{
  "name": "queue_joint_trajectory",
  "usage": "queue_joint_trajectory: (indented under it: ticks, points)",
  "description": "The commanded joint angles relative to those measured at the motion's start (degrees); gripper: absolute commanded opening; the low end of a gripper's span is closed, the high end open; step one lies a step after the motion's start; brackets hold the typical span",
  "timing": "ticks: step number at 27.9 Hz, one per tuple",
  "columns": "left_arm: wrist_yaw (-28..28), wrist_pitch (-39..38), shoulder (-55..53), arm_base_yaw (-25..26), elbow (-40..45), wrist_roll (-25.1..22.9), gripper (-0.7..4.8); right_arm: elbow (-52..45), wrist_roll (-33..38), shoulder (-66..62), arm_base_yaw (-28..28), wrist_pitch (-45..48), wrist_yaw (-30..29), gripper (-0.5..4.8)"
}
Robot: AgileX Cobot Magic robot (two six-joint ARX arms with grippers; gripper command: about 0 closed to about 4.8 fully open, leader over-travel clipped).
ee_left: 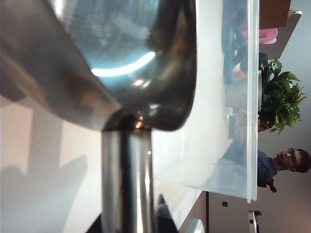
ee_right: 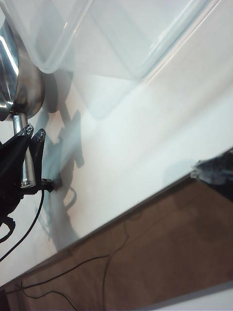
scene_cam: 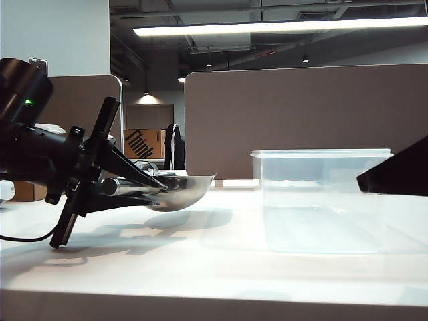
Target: Pick up the metal ice scoop from the table and place it inside the transparent plastic box.
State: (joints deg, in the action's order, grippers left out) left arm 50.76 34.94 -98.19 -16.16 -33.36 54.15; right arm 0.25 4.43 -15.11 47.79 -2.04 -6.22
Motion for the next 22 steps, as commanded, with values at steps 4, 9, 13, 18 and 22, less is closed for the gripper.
queue_joint_trajectory:
  ticks: [4, 9, 13, 18, 22]
  points:
    - [0.92, 2.99, 0.26, 0.00, -0.15, -1.25, -0.06, 0.04, -0.13, 0.00, 0.07, 0.79, -0.09, -0.01]
    - [8.04, 5.46, 0.26, 0.00, -1.64, -1.05, -0.06, 0.04, -0.13, 0.09, -0.79, 0.79, -0.26, -0.01]
    - [14.16, 5.49, 0.28, -0.02, -4.90, -0.07, -0.06, 0.04, -0.13, 0.28, -4.15, 0.77, -0.26, -0.01]
    - [17.62, 5.42, 0.31, -0.07, -9.86, 1.92, -0.06, 0.04, -0.13, 2.43, -10.19, 0.74, -0.22, -0.01]
    - [19.21, 4.87, 0.31, -0.17, -14.05, 3.87, -0.06, 0.04, -0.13, 4.61, -15.08, 0.74, -0.11, -0.01]
